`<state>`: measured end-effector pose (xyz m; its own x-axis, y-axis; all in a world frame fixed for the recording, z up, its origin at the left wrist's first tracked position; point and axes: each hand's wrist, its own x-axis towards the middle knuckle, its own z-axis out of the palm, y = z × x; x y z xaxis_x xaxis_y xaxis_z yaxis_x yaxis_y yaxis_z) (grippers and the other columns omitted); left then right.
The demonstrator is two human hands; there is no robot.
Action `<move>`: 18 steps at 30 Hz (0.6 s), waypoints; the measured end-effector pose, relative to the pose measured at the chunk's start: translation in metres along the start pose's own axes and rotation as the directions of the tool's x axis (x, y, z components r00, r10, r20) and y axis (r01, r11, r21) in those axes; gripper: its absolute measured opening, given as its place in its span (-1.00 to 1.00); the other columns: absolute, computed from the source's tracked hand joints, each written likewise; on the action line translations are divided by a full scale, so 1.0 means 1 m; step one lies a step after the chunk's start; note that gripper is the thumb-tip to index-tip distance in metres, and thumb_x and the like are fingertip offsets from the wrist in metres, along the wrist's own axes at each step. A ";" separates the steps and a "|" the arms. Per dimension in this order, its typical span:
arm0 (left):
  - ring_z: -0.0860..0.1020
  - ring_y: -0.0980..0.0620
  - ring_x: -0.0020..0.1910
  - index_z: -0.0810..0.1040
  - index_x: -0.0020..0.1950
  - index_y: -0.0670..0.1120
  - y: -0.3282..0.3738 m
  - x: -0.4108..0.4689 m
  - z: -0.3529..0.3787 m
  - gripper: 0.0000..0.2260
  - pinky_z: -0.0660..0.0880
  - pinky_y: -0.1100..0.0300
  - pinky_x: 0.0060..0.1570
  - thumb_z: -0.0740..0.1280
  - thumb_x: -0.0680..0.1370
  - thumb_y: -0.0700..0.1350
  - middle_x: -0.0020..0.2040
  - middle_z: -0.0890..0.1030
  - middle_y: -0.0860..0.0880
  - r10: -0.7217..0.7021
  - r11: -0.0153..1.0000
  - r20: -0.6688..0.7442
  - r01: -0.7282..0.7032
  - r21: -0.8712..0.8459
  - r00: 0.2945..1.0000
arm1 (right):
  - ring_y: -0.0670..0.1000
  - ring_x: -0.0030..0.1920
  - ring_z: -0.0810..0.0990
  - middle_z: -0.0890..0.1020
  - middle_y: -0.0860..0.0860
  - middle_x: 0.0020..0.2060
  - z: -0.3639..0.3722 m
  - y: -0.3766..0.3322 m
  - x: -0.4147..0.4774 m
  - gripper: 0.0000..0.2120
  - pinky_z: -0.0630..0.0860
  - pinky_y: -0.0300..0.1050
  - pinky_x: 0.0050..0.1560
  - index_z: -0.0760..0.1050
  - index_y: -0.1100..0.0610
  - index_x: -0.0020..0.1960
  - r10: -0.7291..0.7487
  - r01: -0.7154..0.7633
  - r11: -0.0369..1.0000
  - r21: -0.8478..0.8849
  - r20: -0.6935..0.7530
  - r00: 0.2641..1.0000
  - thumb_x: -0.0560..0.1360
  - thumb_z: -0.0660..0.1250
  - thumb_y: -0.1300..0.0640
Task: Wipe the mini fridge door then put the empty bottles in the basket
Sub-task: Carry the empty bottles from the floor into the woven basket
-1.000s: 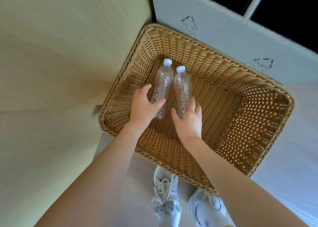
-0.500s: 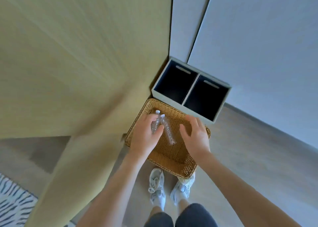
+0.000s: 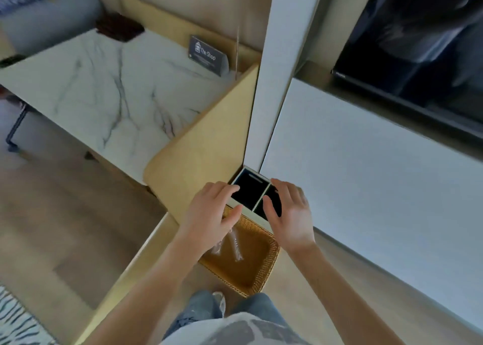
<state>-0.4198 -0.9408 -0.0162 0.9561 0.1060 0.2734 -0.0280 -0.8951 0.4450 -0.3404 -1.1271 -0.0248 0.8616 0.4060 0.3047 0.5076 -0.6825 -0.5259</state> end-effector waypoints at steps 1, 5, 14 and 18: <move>0.54 -0.01 0.09 0.52 0.27 -0.10 0.001 -0.008 -0.007 -0.62 0.51 0.13 0.03 0.21 0.59 0.11 0.12 0.62 -0.01 0.014 1.000 0.002 -0.014 0.009 1.000 | 0.11 0.19 0.55 0.62 0.06 0.17 -0.003 -0.007 -0.008 -0.53 0.52 0.06 0.20 0.50 0.15 0.33 -0.015 0.015 1.000 -0.021 0.018 1.000 0.63 0.10 -0.14; 0.54 0.00 0.18 0.51 0.33 -0.09 -0.001 -0.051 -0.016 -0.55 0.47 0.17 0.12 0.19 0.59 0.16 0.20 0.60 -0.01 -0.002 1.000 0.038 0.001 0.022 0.999 | 0.11 0.26 0.53 0.59 0.04 0.24 0.004 -0.020 -0.051 -0.52 0.49 0.11 0.25 0.46 0.10 0.37 -0.034 0.041 0.997 -0.062 0.105 0.994 0.63 0.09 -0.17; 0.53 0.01 0.21 0.50 0.33 -0.07 -0.016 -0.097 -0.040 -0.54 0.51 0.10 0.15 0.16 0.59 0.20 0.23 0.58 0.01 -0.087 0.994 0.050 0.084 0.064 0.995 | 0.09 0.29 0.51 0.56 0.03 0.28 0.011 -0.044 -0.074 -0.48 0.46 0.06 0.27 0.44 0.10 0.40 -0.049 0.057 0.998 -0.037 0.175 0.983 0.61 0.06 -0.19; 0.54 -0.02 0.16 0.53 0.28 -0.10 -0.009 -0.102 -0.064 -0.57 0.53 0.04 0.11 0.19 0.57 0.15 0.18 0.60 -0.01 -0.113 0.987 -0.057 0.119 0.108 0.992 | 0.05 0.30 0.50 0.56 0.01 0.28 0.001 -0.058 -0.069 -0.51 0.44 -0.01 0.27 0.44 0.08 0.39 -0.088 0.088 0.996 0.006 0.135 0.987 0.62 0.07 -0.18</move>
<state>-0.5358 -0.9154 0.0062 0.9349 0.2309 0.2695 0.1172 -0.9177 0.3796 -0.4293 -1.1151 -0.0167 0.8049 0.5429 0.2395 0.5813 -0.6404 -0.5019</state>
